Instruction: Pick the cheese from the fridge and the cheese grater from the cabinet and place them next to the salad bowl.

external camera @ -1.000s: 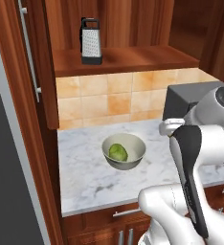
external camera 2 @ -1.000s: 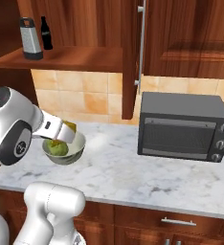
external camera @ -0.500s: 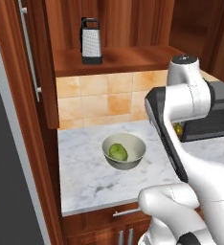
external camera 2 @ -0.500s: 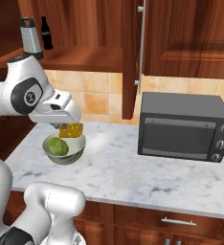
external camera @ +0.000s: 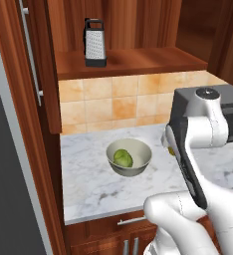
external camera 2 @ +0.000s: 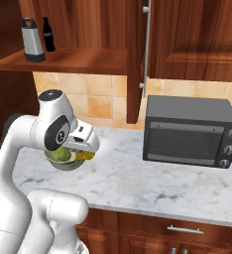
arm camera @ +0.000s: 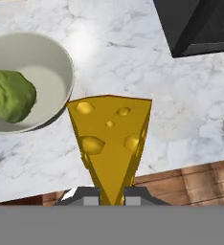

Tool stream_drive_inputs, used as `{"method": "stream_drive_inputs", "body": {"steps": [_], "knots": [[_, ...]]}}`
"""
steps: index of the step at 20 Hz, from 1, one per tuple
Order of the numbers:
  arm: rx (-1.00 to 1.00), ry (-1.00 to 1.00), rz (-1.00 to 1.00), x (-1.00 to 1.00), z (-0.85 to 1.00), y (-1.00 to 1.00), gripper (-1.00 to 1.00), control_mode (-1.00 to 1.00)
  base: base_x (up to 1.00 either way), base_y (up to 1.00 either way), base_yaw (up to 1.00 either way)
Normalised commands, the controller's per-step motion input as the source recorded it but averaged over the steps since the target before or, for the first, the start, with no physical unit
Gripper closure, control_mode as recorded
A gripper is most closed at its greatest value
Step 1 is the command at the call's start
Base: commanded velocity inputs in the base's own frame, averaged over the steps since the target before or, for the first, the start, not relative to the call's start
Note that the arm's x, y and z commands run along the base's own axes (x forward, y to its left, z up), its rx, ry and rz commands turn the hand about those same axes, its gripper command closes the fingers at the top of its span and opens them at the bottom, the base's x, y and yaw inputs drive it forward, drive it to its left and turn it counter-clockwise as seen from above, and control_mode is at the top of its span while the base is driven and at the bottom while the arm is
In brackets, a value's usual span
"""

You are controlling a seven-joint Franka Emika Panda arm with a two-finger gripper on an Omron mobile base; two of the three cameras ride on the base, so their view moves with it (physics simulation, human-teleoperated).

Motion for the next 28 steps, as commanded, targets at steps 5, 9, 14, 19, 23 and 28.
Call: {"method": "stream_drive_inputs", "body": {"steps": [5,9,14,19,23,28], "knots": [[0.02,-0.03,0.25,0.00,-0.31,-0.11,1.00,-1.00,0.00,0.00,0.00],[0.00,0.00,0.32,0.00,-0.03,-0.28,1.00,-1.00,0.00,0.00,0.00],[0.00,0.00,0.15,0.10,-0.09,-0.29,1.00,-1.00,0.00,0.00,0.00],[0.00,0.01,0.02,0.04,-0.30,-0.08,1.00,-1.00,0.00,0.00,0.00],[-0.01,0.00,0.00,0.10,-0.49,0.00,1.00,-1.00,0.00,0.00,0.00],[0.00,-0.01,0.00,0.22,-0.37,0.00,1.00,-1.00,0.00,0.00,0.00]]}}
